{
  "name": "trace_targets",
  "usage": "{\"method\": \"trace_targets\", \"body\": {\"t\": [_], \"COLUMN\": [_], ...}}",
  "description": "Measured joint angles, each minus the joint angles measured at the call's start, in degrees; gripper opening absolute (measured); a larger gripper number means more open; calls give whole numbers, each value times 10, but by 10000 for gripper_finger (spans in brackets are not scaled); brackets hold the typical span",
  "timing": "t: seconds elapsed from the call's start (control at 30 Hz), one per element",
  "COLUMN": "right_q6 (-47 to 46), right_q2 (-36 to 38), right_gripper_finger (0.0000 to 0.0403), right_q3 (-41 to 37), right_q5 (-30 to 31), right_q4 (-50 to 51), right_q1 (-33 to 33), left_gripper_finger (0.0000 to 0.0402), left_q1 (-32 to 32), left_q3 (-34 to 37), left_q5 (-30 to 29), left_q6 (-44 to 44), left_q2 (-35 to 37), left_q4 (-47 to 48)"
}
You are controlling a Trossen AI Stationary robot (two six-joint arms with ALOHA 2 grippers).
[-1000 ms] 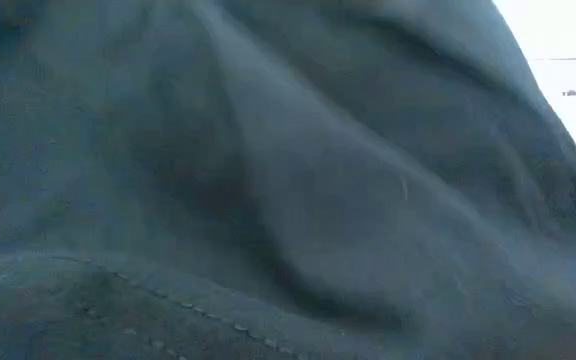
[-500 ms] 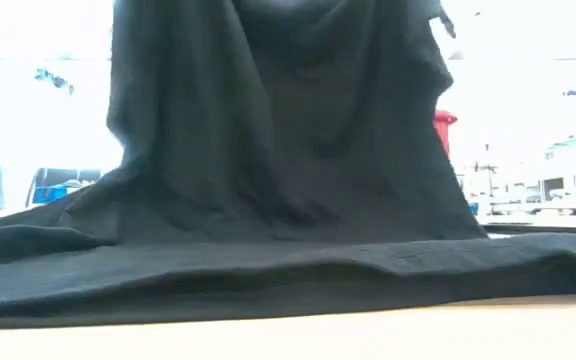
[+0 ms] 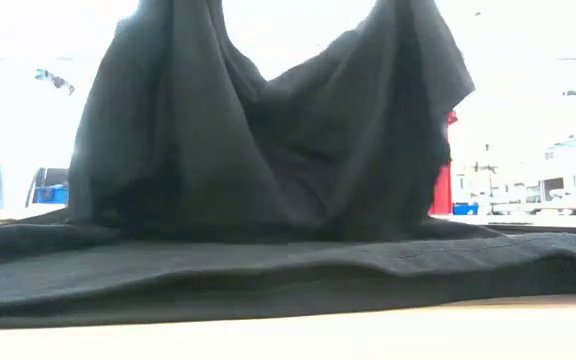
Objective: Fold Laundry from Bin
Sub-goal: Fold the black shirt
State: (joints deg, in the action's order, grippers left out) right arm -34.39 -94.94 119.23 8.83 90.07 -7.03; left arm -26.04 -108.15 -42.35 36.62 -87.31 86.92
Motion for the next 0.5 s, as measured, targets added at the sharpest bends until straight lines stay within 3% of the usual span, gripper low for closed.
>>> {"method": "trace_targets", "body": {"t": [0.2,0.33,0.5], "right_q6": [39,61,61], "right_q2": [0,-1,-1], "right_gripper_finger": [19,50,127], "right_q3": [-87,-133,-160], "right_q5": [7,5,-31], "right_q4": [-13,-15,-13], "right_q1": [5,26,53], "left_gripper_finger": [9,18,95], "left_q1": [34,74,121], "left_q3": [113,168,171], "left_q5": [27,34,95], "left_q6": [-67,-77,-77], "left_q2": [-1,-1,0], "left_q4": [-90,-145,-164]}}
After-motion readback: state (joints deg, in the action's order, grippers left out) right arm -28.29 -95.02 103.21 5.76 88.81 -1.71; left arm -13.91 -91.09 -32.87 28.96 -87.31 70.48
